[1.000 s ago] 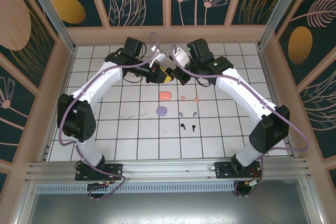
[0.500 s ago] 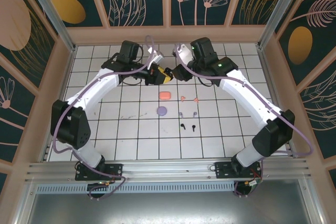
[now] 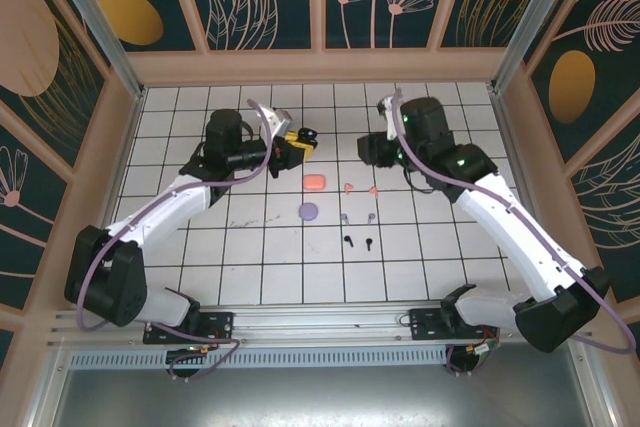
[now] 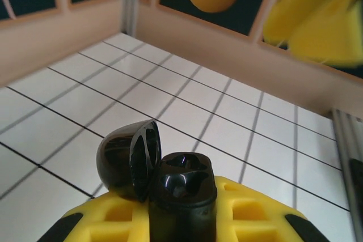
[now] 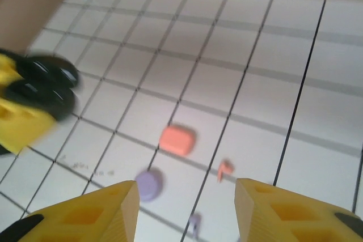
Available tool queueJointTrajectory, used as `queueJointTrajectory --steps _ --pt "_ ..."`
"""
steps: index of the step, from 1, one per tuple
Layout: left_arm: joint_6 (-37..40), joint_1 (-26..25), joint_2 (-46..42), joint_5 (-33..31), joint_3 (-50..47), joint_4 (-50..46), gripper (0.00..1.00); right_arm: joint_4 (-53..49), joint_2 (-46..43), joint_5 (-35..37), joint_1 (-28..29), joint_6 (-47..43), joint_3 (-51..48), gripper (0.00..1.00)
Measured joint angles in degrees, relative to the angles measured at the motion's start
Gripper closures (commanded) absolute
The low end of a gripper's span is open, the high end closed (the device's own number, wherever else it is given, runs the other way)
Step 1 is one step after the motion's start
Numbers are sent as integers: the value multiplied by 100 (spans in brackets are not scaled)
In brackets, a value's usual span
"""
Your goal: Insert wireless bluetooth earbuds into charging case
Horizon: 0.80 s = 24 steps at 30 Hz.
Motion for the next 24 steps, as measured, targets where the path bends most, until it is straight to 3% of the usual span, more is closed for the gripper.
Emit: queueJointTrajectory --steps 4,10,15,24 --pt "-66 0 -271 -673 -682 1049 100 70 -17 59 214 782 -824 52" --pt "-129 0 -487 -1423 -1665 2524 100 92 168 199 1012 1423 -1572 53" --pt "-170 0 -651 -1519 -2004 3333 100 131 470 227 1550 1609 -2041 53" --pt "-479 0 -793 -1285 -2468 4850 100 280 1220 326 1709 1646 -2166 57"
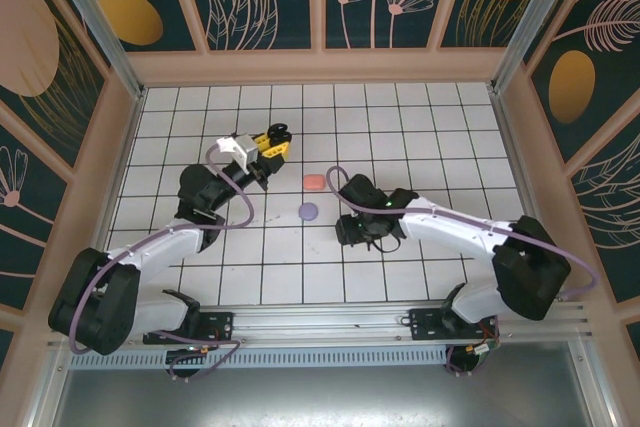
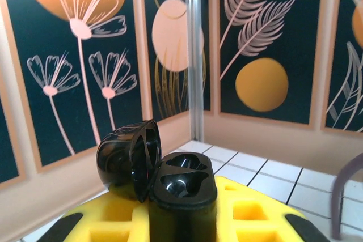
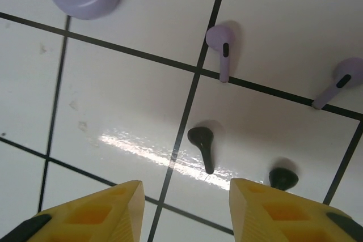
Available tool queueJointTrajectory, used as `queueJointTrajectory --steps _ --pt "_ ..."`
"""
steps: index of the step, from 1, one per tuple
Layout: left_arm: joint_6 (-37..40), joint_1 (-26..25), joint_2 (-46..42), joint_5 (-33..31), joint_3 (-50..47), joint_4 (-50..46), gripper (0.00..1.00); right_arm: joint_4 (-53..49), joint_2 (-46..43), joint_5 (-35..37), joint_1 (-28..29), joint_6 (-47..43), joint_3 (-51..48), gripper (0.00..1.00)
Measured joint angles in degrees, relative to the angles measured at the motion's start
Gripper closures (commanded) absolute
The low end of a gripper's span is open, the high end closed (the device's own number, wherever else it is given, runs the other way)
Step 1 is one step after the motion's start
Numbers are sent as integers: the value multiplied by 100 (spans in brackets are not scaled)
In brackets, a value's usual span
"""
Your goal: Insert wireless bluetooth earbuds into charging case
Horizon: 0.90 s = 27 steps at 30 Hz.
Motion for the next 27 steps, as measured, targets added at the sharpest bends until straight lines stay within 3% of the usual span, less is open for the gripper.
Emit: queueJointTrajectory --steps 10,27 --pt "-350 0 -330 94 -144 872 100 109 597 125 20 -149 13 57" --pt "-396 0 -398 92 -160 935 100 319 1191 151 20 -350 205 60"
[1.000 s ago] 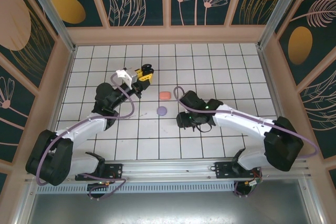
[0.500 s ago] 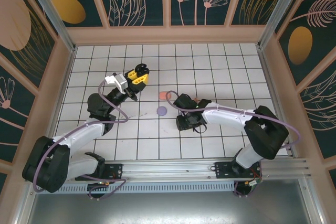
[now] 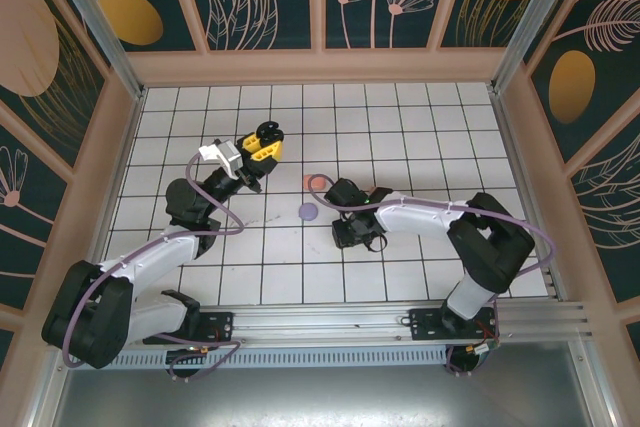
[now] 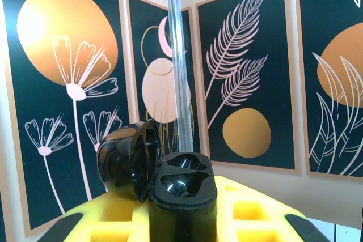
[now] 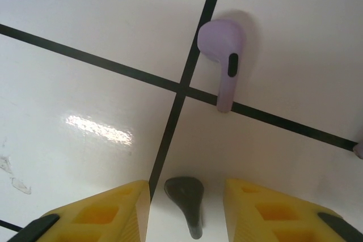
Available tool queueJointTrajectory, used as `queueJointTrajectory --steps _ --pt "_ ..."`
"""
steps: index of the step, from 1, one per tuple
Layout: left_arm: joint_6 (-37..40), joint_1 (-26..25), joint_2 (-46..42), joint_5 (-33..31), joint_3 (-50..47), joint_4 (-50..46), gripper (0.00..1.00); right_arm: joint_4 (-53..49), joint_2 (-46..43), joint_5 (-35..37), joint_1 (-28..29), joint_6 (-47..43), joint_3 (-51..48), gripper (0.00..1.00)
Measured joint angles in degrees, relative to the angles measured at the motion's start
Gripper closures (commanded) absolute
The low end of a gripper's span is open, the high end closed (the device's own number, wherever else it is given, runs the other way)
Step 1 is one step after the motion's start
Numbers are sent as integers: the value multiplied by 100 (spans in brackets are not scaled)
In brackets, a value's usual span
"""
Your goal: Insert wireless bluetooth earbuds into charging case
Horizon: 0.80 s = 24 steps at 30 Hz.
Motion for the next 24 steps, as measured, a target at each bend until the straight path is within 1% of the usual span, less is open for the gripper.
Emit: queueJointTrajectory --steps 12,24 --pt "2 0 -9 66 -15 -90 100 87 109 0 0 -42 0 65" --pt "2 0 -46 83 -15 -114 100 87 144 74 17 -57 0 67"
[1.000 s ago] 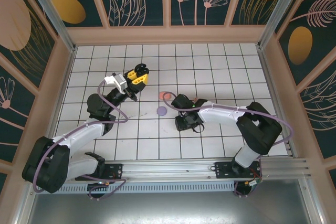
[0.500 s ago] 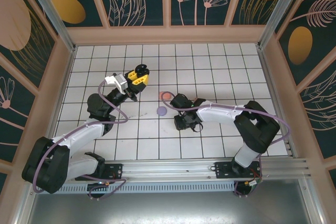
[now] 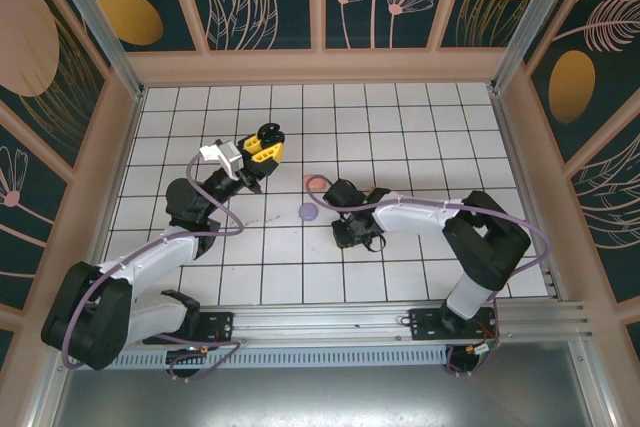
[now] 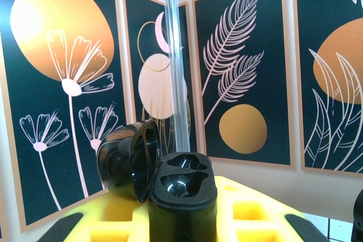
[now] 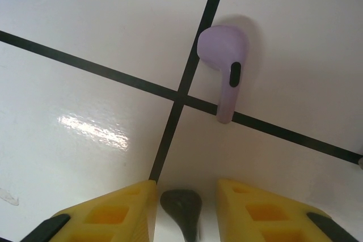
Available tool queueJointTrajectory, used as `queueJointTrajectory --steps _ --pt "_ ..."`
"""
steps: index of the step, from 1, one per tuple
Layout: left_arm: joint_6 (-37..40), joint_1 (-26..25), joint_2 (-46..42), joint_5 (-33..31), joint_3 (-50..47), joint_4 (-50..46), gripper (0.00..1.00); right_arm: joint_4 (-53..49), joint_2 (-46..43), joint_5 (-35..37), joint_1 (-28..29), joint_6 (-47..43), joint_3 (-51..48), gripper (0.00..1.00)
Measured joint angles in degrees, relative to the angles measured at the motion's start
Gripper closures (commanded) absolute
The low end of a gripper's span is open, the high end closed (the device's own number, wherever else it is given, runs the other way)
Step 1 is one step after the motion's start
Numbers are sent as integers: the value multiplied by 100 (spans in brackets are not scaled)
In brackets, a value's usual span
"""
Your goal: Insert wireless bluetooth earbuds into charging case
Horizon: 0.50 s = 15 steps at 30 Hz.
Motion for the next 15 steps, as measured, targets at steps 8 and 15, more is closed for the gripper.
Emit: queueJointTrajectory --steps 8,15 --pt "0 0 -37 -2 0 -48 100 -76 81 199 116 0 85 70" --pt "0 0 -48 -2 0 -105 100 -111 120 251 177 0 138 73"
